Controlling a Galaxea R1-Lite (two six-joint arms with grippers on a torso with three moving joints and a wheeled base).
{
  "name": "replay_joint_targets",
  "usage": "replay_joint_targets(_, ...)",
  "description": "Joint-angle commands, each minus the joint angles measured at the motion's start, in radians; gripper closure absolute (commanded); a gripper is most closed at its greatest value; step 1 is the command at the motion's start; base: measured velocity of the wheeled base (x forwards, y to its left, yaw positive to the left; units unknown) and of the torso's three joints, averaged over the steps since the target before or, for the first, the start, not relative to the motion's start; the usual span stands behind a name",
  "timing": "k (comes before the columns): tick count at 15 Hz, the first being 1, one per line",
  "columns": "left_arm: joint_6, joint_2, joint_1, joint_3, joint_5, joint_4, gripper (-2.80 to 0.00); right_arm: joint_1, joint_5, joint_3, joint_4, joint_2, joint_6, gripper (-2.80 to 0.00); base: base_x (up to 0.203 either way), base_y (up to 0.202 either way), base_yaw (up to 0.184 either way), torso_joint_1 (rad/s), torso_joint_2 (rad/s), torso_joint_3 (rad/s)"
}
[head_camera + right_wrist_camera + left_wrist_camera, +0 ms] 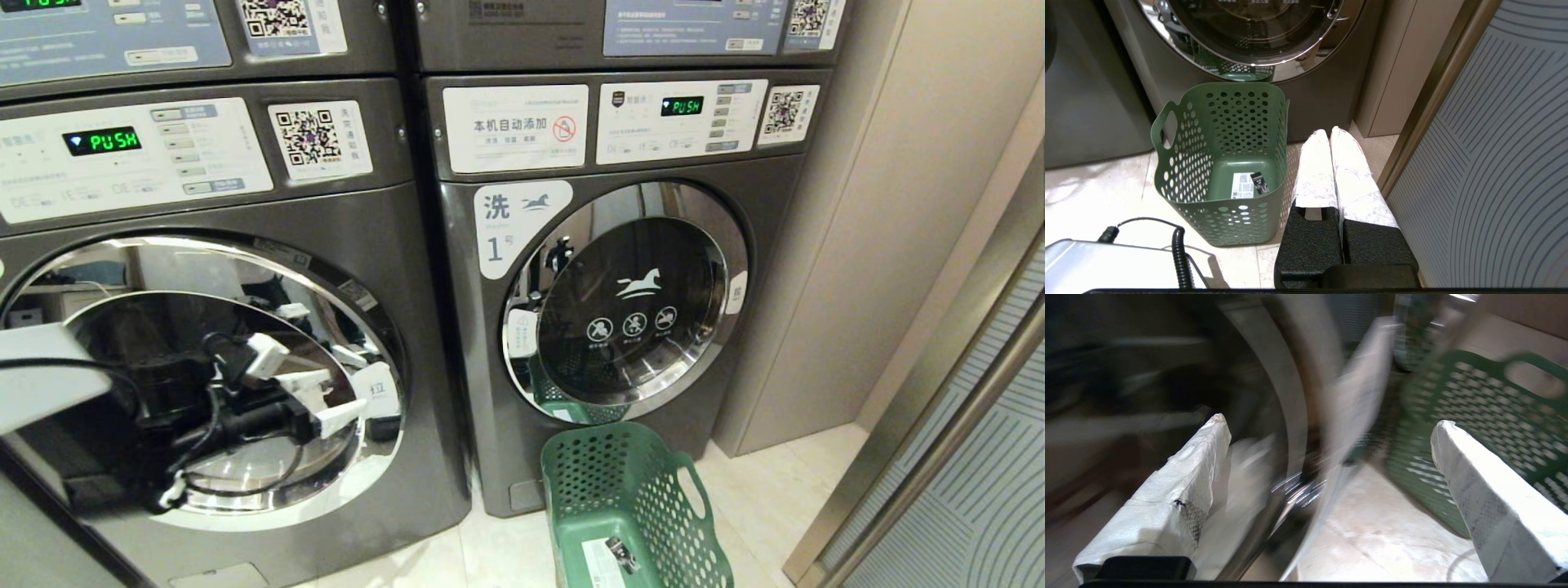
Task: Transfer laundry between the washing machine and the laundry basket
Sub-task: Open the lid of the washing machine
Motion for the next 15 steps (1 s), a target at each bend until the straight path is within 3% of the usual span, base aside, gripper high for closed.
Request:
replay_joint_targets(1, 0.002, -0.149, 0.173, 0.078, 0.000, -0.005, -2.80, 0.000, 0.000, -0.001, 0.001, 0.001, -0.001, 0.00, 0.000, 0.000, 0.000, 0.000, 0.00, 0.000)
replay_joint_targets(5, -0.105, -0.332, 0.742, 0.135, -0.006, -0.012, -2.80, 0.000, 0.000, 0.000, 0.001, 0.001, -0.001, 0.00, 0.000, 0.000, 0.000, 0.000, 0.00, 0.000)
replay_joint_targets(6, -0.165, -0.423, 0.847, 0.136, -0.007, -0.014, -2.80, 0.000, 0.000, -0.001, 0.001, 0.001, -0.001, 0.00, 0.000, 0.000, 0.000, 0.000, 0.00, 0.000)
replay_joint_targets(8, -0.309, -0.648, 0.962, 0.117, -0.006, -0.028, -2.80, 0.000, 0.000, -0.001, 0.001, 0.001, -0.001, 0.00, 0.000, 0.000, 0.000, 0.000, 0.00, 0.000)
replay_joint_targets(10, -0.484, -0.892, 0.988, 0.053, -0.007, -0.047, -2.80, 0.000, 0.000, 0.000, 0.001, 0.001, -0.001, 0.00, 0.000, 0.000, 0.000, 0.000, 0.00, 0.000)
replay_joint_targets(11, -0.558, -1.009, 0.947, 0.001, -0.015, -0.048, -2.80, 0.000, 0.001, 0.001, 0.001, 0.001, -0.001, 0.00, 0.000, 0.000, 0.000, 0.000, 0.00, 0.000)
replay_joint_targets(13, -0.660, -1.197, 0.776, -0.093, -0.098, -0.008, -2.80, 0.000, 0.001, -0.001, 0.001, 0.001, -0.001, 0.00, 0.000, 0.000, 0.000, 0.000, 0.00, 0.000)
replay_joint_targets(15, -0.770, -1.355, 0.623, -0.157, -0.160, 0.112, -2.80, 0.000, 0.000, -0.001, 0.001, 0.001, 0.001, 0.00, 0.000, 0.000, 0.000, 0.000, 0.00, 0.000)
